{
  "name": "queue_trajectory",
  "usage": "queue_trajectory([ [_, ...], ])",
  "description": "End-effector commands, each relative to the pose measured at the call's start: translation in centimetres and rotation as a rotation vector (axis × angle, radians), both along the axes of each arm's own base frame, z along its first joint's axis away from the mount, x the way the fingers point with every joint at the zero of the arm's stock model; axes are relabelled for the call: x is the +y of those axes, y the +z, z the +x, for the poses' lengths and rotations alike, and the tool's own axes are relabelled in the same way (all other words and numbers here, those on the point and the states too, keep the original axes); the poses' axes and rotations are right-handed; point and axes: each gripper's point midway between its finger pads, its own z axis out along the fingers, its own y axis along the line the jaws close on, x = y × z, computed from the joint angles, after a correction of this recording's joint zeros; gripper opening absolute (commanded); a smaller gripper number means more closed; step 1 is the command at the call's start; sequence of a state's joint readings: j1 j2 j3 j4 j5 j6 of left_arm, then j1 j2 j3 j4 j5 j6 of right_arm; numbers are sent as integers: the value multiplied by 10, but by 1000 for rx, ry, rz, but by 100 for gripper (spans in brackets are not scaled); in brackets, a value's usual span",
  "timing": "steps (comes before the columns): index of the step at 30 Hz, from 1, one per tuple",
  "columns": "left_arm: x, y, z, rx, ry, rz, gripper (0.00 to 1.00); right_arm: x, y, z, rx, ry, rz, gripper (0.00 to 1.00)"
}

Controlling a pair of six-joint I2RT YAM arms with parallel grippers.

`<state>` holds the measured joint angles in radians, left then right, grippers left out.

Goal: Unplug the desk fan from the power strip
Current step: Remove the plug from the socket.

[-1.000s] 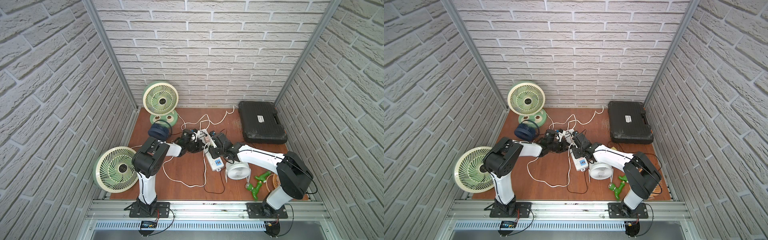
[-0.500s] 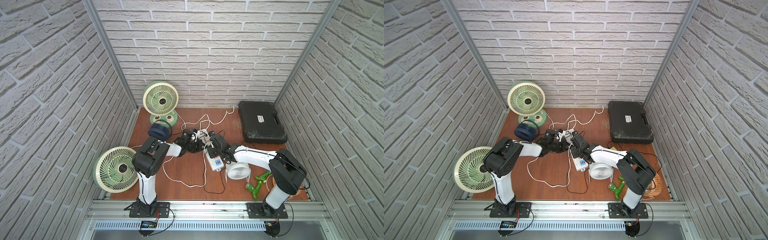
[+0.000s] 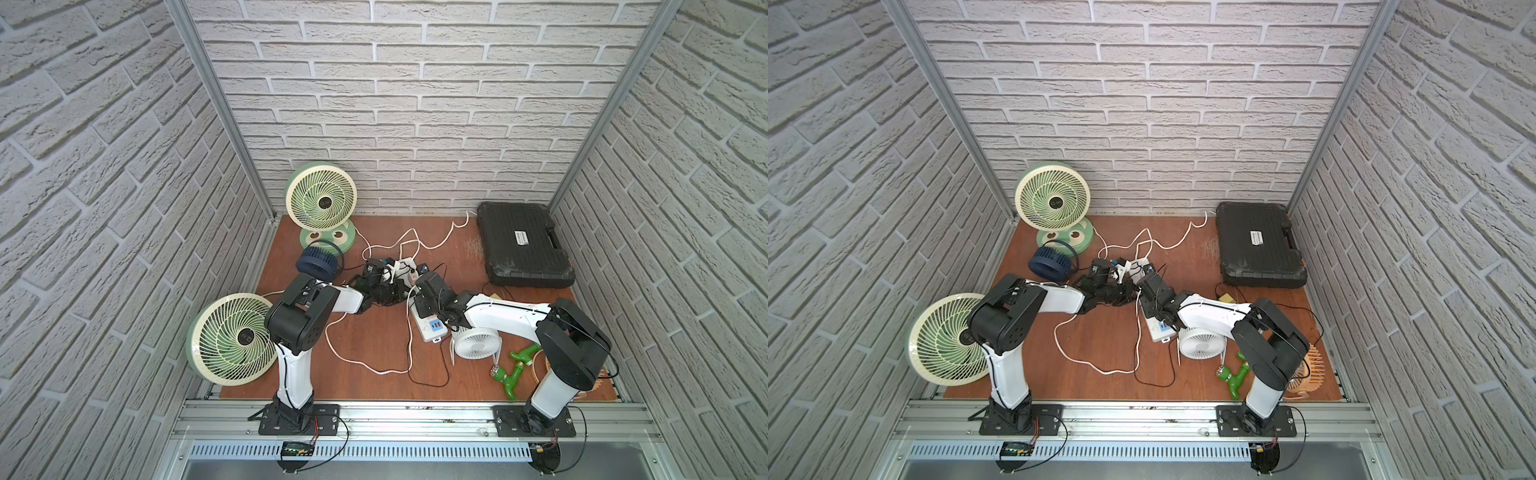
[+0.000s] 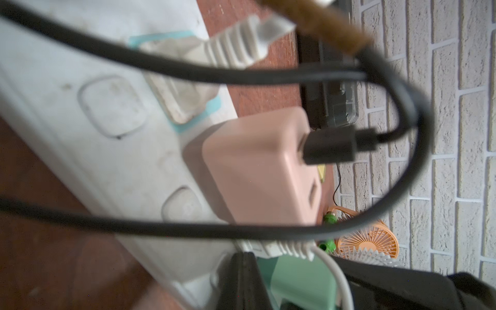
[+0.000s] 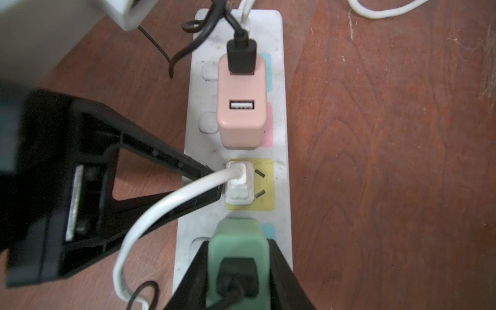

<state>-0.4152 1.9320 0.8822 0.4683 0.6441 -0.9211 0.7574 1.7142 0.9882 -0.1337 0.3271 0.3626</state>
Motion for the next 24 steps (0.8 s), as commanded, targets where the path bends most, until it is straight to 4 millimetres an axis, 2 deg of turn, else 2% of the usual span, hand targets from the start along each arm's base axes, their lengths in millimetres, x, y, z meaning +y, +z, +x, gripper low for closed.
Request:
queue_trajectory([
  [1,12,-30,-7,75,30,54,0,2,8,-1,-38,-20,-41,20],
  [6,12,-32,-8,82,30,54,0,3,3,-1,13,-42,143,19],
  [8,13,-33,-9,84,33,57,0,9,3,-3,34,-32,161,19],
  [12,14,-35,-10,89,35,56,0,11,6,-6,15,-42,53,18],
  [14,15,-36,-10,91,38,55,0,3,9,-5,-9,-72,-51,19],
  [16,15,-37,-10,94,41,55,0,-3,11,-3,-22,-90,-78,19],
  [18,15,-36,-10,93,41,53,0,-7,11,0,-14,-110,-28,19],
  [21,16,-37,-10,93,40,54,0,1,9,0,46,-91,176,19],
  [24,17,-38,-9,96,44,54,0,7,14,-3,53,-68,182,19],
])
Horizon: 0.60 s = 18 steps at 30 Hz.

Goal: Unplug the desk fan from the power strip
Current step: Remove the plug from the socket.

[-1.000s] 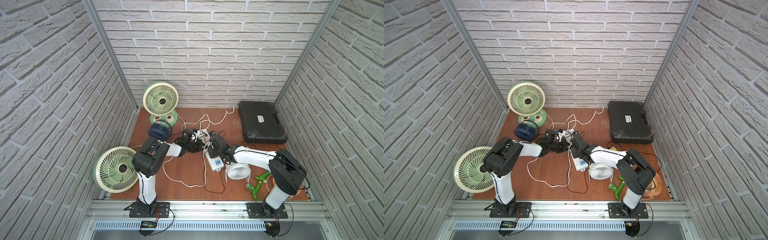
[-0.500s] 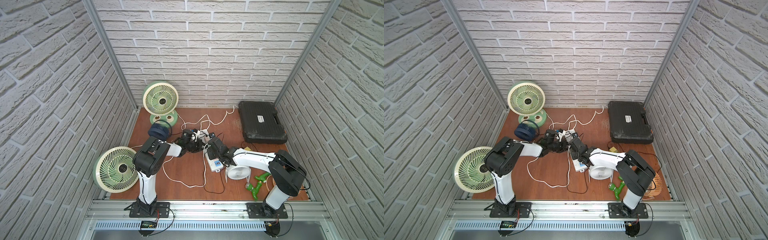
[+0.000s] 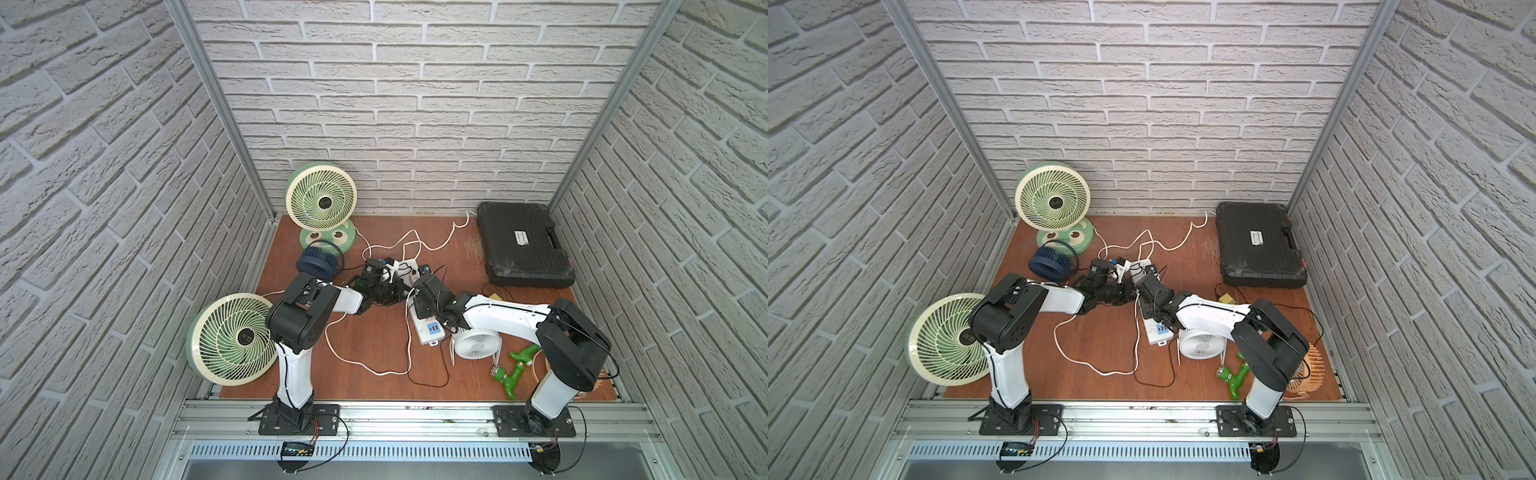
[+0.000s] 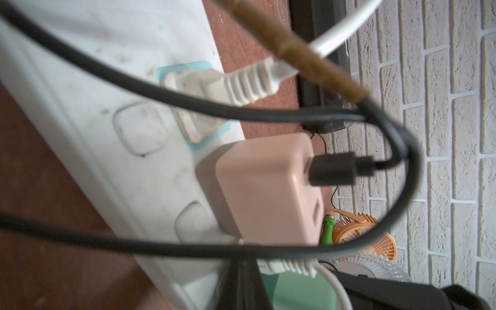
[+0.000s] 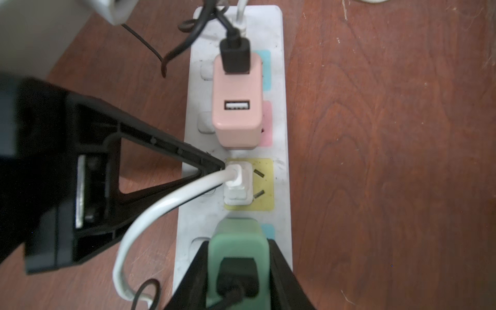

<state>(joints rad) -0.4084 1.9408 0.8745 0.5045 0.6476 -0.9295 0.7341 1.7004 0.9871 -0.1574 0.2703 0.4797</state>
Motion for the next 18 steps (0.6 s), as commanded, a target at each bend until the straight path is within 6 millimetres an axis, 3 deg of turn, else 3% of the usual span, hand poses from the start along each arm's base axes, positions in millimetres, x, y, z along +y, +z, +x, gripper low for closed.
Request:
queue_trajectory([
  [1,16,-38,-12,106,36,66,0,10,17,0,-19,9,54,19],
  [7,15,-39,-12,111,37,63,0,-5,25,0,-75,-32,-183,19],
  [13,16,-40,-11,113,39,61,0,1,23,2,-29,-14,83,19],
  [18,16,-41,-11,116,40,61,0,6,34,-3,-79,9,-99,19],
])
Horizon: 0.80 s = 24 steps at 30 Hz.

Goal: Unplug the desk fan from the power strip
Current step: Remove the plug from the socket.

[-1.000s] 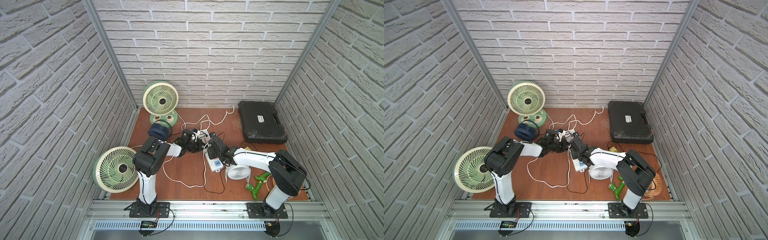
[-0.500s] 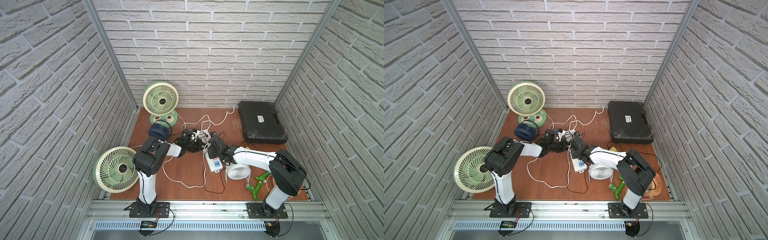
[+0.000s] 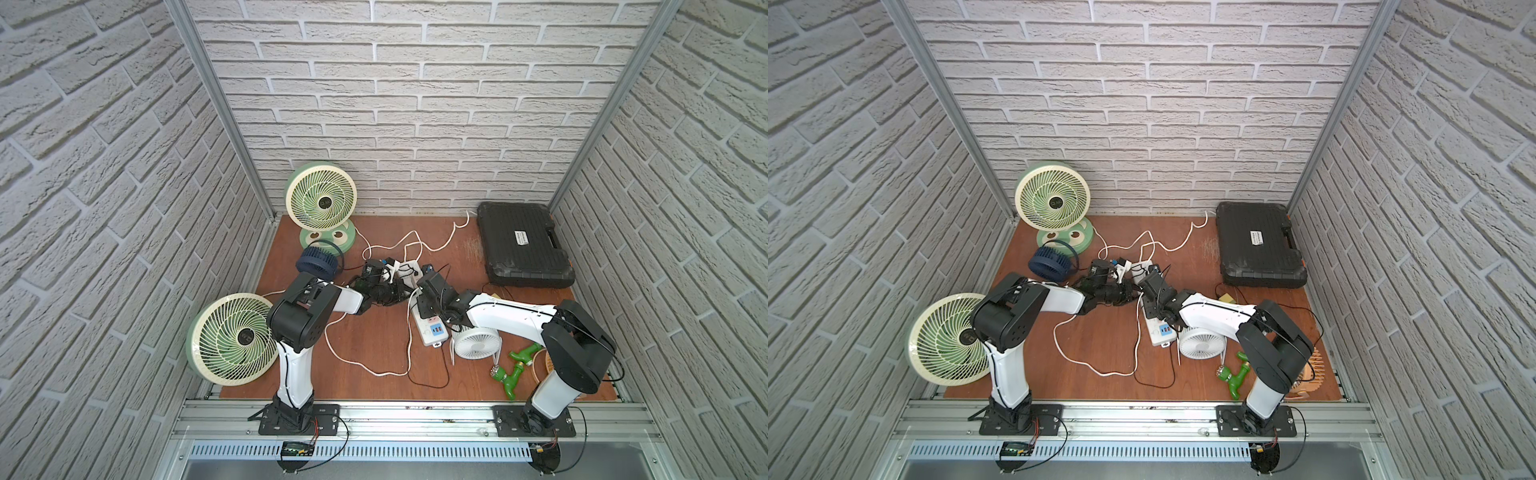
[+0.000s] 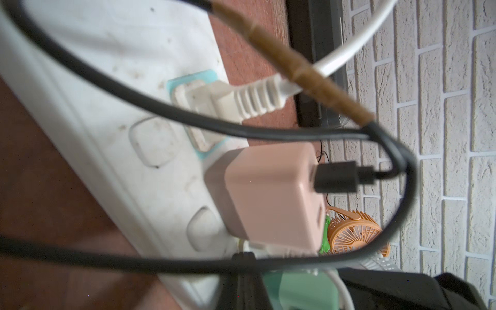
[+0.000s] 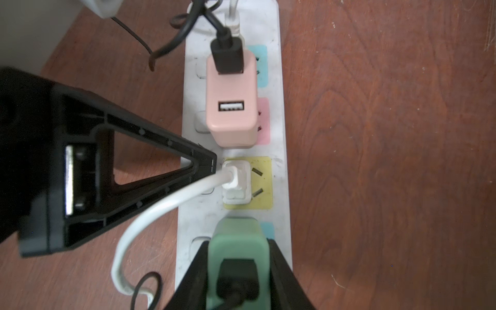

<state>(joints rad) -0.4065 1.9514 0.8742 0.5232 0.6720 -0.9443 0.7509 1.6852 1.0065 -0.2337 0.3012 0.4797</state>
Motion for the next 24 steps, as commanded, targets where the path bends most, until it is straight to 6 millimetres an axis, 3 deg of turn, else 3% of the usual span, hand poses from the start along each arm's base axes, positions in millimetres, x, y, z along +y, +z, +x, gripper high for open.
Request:
queue_trajectory([
  [1,18,-41,-9,107,49,84,0,8,32,5,-102,6,-106,19],
  [4,18,-42,-9,107,49,83,0,2,33,7,-116,-12,-157,19],
  [9,18,-42,-10,109,48,82,0,4,30,9,-72,-14,85,19],
  [16,18,-42,-9,110,51,81,0,-2,37,5,-78,-20,-36,19],
  [24,18,-41,-9,108,51,80,0,-12,71,1,-108,-14,60,19],
])
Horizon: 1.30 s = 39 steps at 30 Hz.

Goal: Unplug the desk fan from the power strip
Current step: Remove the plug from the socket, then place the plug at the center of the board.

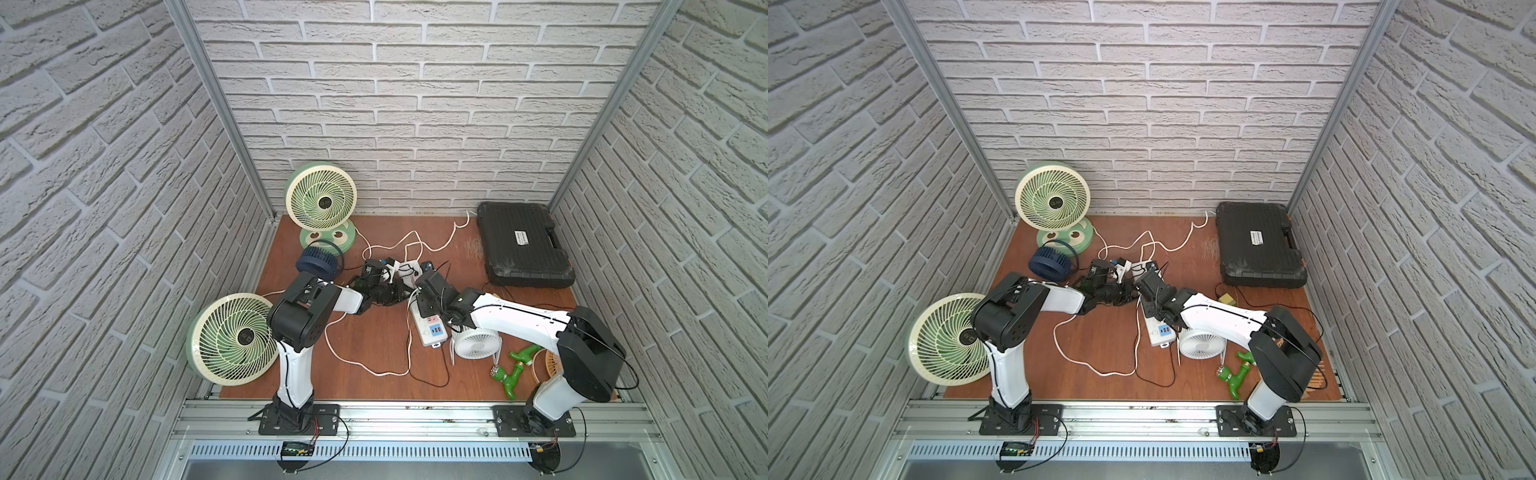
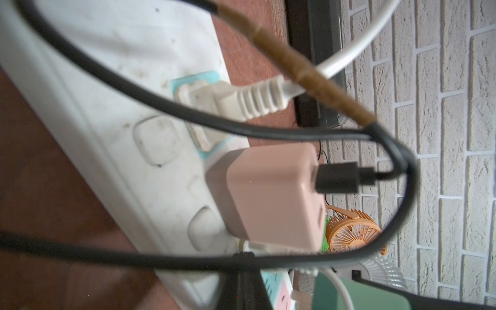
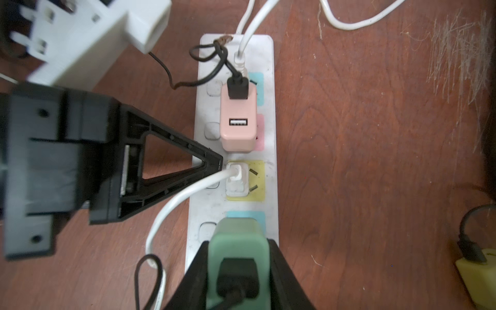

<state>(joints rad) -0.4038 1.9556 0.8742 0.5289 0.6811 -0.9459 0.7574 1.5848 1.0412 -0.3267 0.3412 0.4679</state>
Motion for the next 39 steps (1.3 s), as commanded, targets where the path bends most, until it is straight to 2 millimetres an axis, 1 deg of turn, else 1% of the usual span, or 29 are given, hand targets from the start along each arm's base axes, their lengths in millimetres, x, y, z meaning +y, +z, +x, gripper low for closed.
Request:
queue_trajectory([
  [1,18,-40,-9,107,55,86,0,-6,35,2,-56,0,72,19],
  [6,18,-40,-9,106,55,85,0,-17,57,0,-69,23,116,19],
  [9,19,-40,-10,107,56,85,0,-35,72,2,-85,-2,143,19],
  [12,19,-40,-9,106,57,85,0,-55,81,4,-94,-39,171,19],
  [13,19,-40,-10,107,56,85,0,-61,84,4,-97,-50,181,19],
  [16,20,-40,-9,106,58,84,0,-82,82,6,-80,-96,197,19],
  [19,19,-39,-9,105,58,84,0,-99,72,6,-42,-134,212,19],
  [21,19,-39,-9,105,57,83,0,-108,61,5,-3,-158,225,19],
  [26,19,-38,-8,107,56,79,0,-124,31,-2,101,-214,219,20],
  [29,20,-39,-7,110,56,78,0,-127,16,-8,165,-226,205,19],
  [34,20,-38,-5,109,57,76,0,-122,-7,-16,264,-207,196,20],
  [39,20,-38,-3,111,56,73,0,-125,-26,-22,328,-215,164,21],
])
